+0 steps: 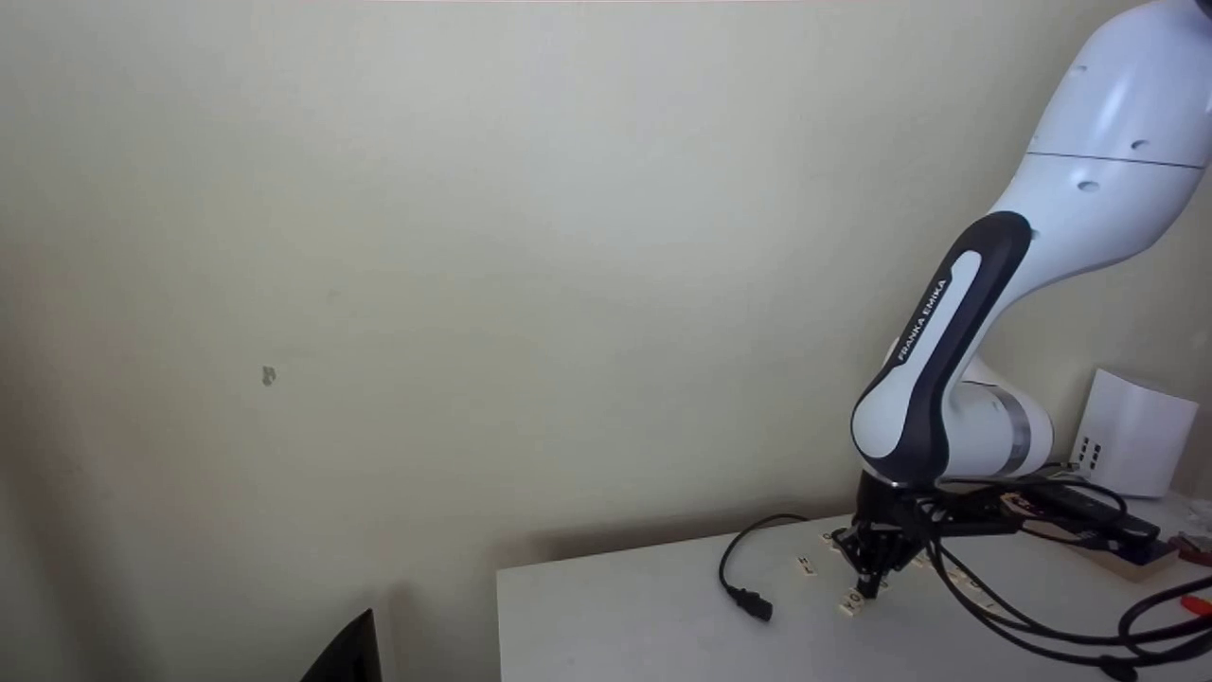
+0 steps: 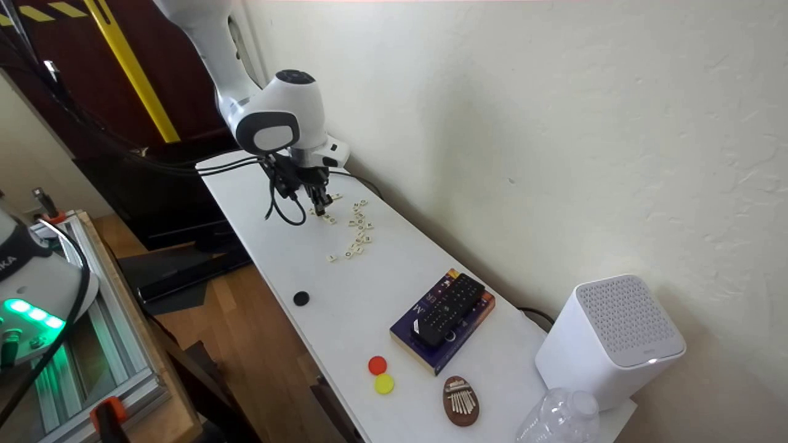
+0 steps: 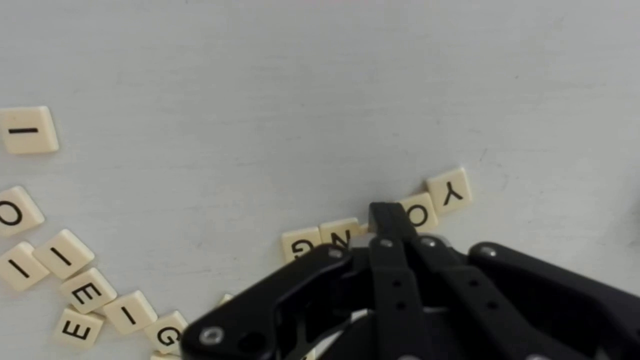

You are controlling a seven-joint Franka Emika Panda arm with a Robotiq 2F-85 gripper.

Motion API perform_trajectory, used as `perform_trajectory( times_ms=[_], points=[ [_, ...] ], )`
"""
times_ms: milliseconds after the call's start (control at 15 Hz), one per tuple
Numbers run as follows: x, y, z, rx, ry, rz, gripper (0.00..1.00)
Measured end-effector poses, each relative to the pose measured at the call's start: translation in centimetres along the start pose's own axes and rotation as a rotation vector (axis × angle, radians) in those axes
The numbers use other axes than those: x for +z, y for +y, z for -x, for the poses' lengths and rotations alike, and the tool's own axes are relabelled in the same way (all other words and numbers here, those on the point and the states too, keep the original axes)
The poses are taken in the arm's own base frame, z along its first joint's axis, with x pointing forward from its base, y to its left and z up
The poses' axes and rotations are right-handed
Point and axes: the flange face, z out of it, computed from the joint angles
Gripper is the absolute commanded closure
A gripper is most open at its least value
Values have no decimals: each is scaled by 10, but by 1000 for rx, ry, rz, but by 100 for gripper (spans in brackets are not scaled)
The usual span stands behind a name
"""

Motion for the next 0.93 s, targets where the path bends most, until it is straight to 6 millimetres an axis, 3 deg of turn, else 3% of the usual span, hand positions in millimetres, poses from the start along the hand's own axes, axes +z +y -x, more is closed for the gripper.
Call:
perform_trajectory(
  times_ms=[933],
  points=[
    [2, -2, 1, -62, -9, 5, 100]
  ],
)
